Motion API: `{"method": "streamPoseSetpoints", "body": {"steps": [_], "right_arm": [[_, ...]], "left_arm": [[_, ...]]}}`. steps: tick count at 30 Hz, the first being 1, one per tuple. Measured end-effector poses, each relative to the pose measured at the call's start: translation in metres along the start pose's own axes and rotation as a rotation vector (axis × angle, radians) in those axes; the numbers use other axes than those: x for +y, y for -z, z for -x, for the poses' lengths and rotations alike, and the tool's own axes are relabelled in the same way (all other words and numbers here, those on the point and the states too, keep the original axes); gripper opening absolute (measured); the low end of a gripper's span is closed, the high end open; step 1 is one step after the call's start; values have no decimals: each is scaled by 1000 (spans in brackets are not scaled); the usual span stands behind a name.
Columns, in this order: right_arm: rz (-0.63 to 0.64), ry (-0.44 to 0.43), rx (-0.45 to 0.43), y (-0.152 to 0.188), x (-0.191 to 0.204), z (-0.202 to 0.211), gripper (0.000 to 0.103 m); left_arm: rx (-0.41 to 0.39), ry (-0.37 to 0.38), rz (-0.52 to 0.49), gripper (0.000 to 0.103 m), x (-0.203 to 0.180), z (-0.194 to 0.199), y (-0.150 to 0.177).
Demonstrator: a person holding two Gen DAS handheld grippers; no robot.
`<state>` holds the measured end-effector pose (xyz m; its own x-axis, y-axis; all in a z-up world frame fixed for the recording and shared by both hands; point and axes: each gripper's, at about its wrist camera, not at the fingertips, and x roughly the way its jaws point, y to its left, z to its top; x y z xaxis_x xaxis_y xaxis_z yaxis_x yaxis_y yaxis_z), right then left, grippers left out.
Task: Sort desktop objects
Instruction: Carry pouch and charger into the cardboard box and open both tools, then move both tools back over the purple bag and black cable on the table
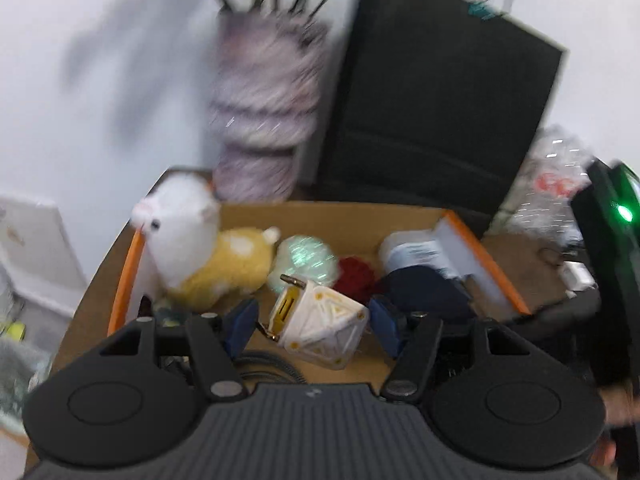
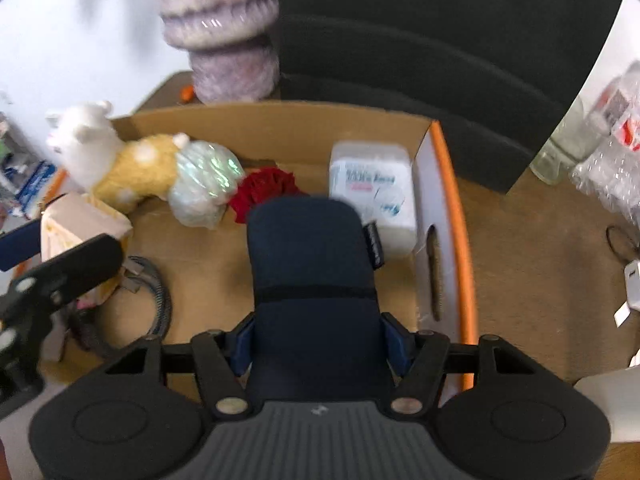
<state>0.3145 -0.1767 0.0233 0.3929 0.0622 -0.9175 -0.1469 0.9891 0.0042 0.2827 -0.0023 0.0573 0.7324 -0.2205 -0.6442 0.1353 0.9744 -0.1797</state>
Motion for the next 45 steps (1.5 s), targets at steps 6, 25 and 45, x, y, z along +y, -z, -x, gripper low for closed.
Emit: {"method": "streamPoseSetpoints", "body": {"steps": [6,25,45], "right_arm": [[-19,-5,22,18,8,-29,64],[-118,-191,-133,26,-41,106,69],[99,-5,-630,176,9,177,88]], "left_arm": [[23,-42,-14,63,5,-17,8],[-46,-188,32,103,4,82,-23],[-243,-257,12,103,3,229,107]]}}
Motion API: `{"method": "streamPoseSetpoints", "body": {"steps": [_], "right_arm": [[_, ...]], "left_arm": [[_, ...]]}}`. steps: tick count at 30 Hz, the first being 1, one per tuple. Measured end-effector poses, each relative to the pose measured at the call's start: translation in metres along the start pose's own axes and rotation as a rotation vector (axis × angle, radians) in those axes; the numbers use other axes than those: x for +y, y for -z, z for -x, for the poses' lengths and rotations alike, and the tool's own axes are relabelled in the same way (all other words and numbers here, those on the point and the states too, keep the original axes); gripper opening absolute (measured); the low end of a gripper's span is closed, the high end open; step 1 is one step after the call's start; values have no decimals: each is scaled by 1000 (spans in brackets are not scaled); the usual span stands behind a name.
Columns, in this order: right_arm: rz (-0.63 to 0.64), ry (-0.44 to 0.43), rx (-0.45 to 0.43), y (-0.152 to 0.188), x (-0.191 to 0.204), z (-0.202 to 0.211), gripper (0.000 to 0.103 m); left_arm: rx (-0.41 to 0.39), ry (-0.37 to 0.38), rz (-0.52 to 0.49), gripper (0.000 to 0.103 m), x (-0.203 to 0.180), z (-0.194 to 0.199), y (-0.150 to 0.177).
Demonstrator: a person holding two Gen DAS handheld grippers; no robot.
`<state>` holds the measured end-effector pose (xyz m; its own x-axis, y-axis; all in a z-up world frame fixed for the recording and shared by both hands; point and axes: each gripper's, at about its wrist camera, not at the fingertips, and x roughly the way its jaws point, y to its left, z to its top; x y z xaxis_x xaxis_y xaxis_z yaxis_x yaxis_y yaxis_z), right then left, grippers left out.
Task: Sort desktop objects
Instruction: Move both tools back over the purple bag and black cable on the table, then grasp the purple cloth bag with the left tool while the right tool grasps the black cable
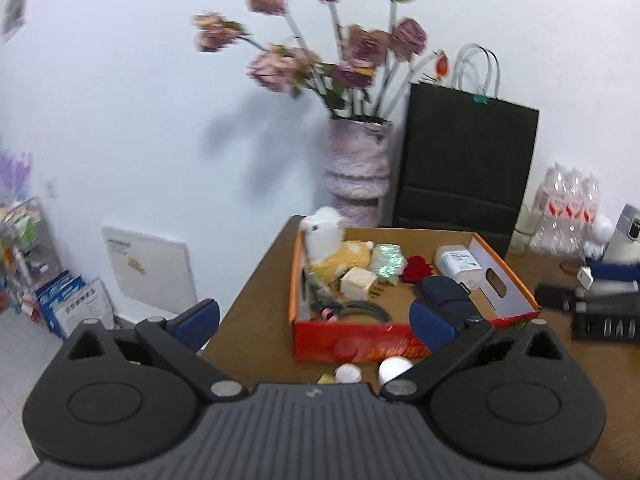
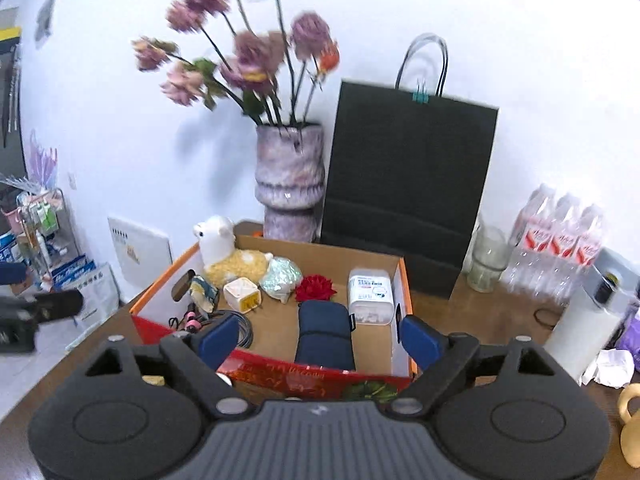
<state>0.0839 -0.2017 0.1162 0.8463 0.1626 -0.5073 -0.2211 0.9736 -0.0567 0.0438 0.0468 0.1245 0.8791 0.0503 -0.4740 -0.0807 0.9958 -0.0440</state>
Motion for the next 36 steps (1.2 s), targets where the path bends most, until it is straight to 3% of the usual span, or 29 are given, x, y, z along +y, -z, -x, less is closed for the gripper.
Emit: {"method": "streamPoseSetpoints", "body": {"steps": [4,10,13,18,24,27,30,32,35,36], "right_arm": [[-21,-16,-25,49,12,17,88],[-87,-27,79,123,22,22,86],[-109,-45,113,153,27,23,79],[-83,-33,135,173,34,19,75],[-82,-26,128,170,32,5,60],[-102,-26,154,168,27,-6,42],[-83,-22,159,166,28,-10,36],[-63,-26,156,166,32,-11,32],[-45,-42,152,164,37,-12,12],[-36,-41,153,164,40,-12,12]], "left_arm": [[32,32,21,103,2,21,43],[59,95,-15,103,-14,36,112],[80,116,-30,103,-22,29,132],[88,131,-42,103,-31,10,141],[120,125,-87,98,-42,-17,146],[171,132,-105,85,-44,-30,149],[175,118,-125,77,-48,-34,152],[159,118,-130,43,-50,-32,152],[157,134,-141,15,-55,-29,152],[157,128,-152,13,-59,-27,152]]}}
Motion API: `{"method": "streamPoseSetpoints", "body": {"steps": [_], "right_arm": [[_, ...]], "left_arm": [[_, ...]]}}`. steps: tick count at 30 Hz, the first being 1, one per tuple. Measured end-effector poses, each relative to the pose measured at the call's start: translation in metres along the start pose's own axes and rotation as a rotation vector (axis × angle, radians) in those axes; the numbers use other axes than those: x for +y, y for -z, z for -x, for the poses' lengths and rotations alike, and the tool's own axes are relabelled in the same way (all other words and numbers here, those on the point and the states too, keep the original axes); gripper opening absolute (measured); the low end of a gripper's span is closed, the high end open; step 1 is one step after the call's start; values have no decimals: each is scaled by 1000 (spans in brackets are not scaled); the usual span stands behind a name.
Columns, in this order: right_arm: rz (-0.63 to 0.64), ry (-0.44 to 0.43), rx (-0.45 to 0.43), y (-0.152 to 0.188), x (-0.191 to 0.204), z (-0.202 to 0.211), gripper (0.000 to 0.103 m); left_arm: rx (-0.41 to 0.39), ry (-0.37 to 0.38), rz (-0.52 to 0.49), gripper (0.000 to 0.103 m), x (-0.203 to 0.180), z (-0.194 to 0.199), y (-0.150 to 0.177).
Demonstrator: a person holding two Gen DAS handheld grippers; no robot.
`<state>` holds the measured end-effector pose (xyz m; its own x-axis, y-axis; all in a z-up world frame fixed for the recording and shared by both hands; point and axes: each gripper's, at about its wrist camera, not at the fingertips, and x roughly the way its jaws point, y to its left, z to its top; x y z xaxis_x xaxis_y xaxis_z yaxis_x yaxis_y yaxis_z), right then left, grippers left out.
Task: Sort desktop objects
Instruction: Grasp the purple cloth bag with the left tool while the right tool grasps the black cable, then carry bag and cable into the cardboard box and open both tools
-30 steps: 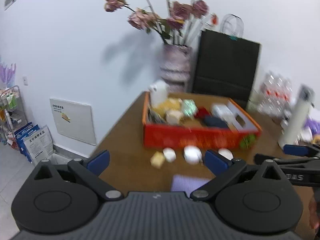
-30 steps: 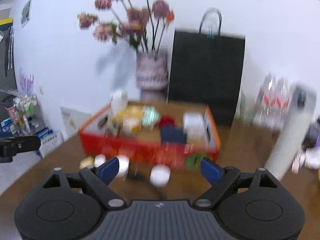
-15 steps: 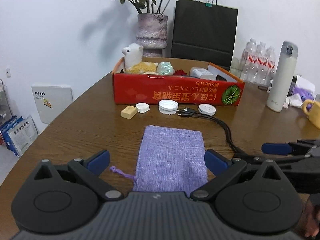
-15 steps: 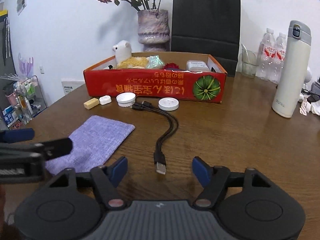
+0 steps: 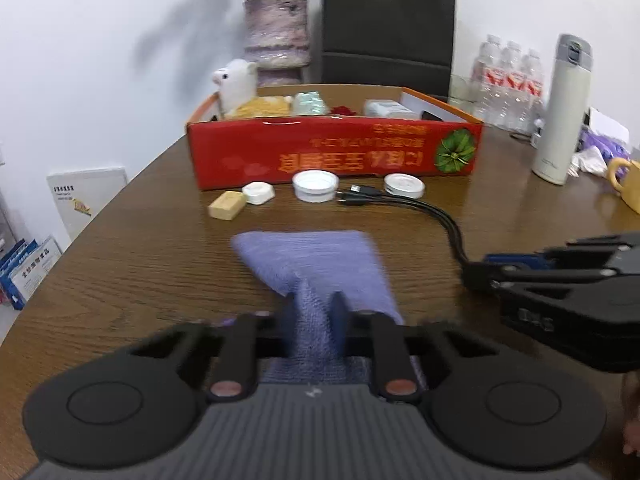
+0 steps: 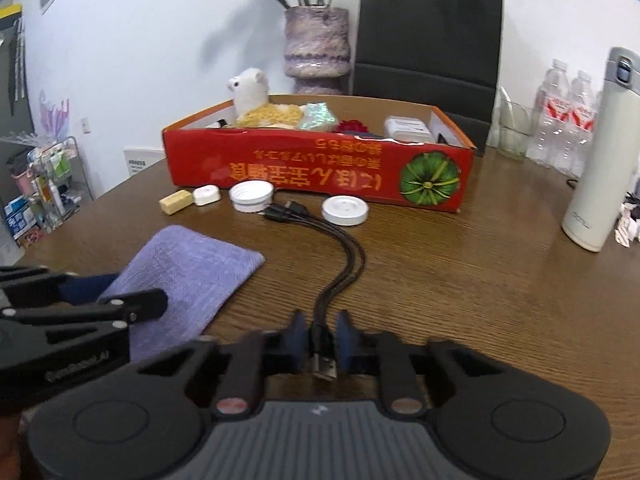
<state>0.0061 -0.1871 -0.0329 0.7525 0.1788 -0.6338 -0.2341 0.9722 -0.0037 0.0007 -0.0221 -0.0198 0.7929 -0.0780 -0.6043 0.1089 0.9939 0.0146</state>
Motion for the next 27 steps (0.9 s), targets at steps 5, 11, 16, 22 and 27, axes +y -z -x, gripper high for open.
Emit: {"method": "streamPoseSetpoints", "body": {"steps": [5,11,16,22,27], "right_arm": [[-49,-27,-8,2,-1,6,12],[-137,-78,-102,2,-12,50,6],[-132,-46,-163,-3,-19,82,6],[-201,-48,-161,11,-39,100,6],[-188,-63,-251,-2,-38,130,5]], "left_arm": [[2,24,29,7,-2,16,2],[-102,14,74,7,10,60,-9],[-174,3,97,7,19,91,-13],[-207,0,125,7,32,111,-13],[-244,32,131,7,33,116,-26]]}}
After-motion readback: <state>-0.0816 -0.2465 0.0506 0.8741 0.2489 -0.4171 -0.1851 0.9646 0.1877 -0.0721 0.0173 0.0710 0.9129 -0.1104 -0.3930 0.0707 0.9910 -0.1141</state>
